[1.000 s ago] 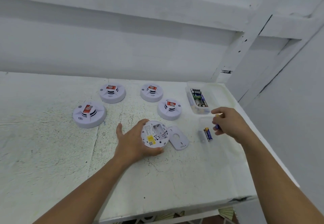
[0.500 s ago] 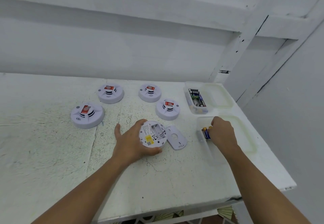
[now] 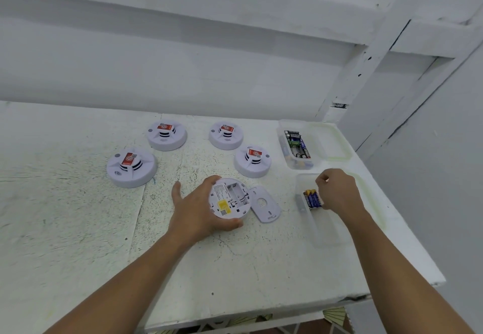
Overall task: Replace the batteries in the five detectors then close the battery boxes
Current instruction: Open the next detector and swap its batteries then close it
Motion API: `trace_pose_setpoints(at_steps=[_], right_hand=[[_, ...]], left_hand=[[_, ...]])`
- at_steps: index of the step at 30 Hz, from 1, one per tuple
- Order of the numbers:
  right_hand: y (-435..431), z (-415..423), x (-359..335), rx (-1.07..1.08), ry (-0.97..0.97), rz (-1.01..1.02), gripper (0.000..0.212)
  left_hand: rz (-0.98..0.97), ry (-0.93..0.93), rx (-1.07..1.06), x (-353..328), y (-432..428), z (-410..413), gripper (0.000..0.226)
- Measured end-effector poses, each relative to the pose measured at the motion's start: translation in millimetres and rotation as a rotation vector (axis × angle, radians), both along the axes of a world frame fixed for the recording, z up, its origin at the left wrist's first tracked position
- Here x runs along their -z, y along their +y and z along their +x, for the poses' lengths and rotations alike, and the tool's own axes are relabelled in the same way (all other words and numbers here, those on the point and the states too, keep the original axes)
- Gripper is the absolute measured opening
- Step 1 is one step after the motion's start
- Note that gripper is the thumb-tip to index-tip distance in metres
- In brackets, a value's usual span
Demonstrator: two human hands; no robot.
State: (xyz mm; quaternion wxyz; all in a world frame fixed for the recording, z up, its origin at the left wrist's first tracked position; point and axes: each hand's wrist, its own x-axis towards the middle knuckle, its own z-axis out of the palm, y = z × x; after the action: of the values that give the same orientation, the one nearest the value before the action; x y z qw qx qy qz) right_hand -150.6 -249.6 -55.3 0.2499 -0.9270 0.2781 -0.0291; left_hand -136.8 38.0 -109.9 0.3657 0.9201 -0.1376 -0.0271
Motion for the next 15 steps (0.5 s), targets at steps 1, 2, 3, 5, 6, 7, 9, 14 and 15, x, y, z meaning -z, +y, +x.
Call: trace_pose_setpoints(at_steps=[1, 2, 3, 5, 6, 7, 9, 14, 15], right_hand=[[-2, 2, -3, 0.009, -0.027, 0.036, 0.018], [-4, 4, -8, 0.028, -0.051, 0.077, 0.018], [-6, 6, -12, 0.049, -0.077, 0.121, 0.018], [-10, 12, -23, 0.076, -0.142, 0.179, 0.017], [-11, 15, -29, 0.078, -0.172, 0.185, 0.017], [-11, 20, -35, 0.069, -0.197, 0.183, 0.017], [-11, 30, -45, 0.032, -0.238, 0.162, 0.017], [-10, 70, -52, -0.088, -0.222, 0.093, 0.017], [-10, 80, -50, -0.105, -0.179, 0.078, 0.017]], left_hand=[[-0.002, 0.002, -0.001, 0, 0, 0, 0.109], [-0.004, 0.005, -0.001, -1, 0, 0, 0.109], [-0.004, 0.008, -0.002, -2, 0, 0, 0.109], [0.002, 0.009, -0.001, -1, -1, 1, 0.109], [0.004, 0.01, 0.002, -1, -1, 1, 0.11], [0.004, 0.007, 0.002, -1, -1, 1, 0.109], [0.008, 0.007, 0.007, 0, -1, 1, 0.109], [0.017, 0.015, 0.005, 4, -2, 4, 0.11], [0.02, 0.012, 0.005, 4, -1, 5, 0.109]])
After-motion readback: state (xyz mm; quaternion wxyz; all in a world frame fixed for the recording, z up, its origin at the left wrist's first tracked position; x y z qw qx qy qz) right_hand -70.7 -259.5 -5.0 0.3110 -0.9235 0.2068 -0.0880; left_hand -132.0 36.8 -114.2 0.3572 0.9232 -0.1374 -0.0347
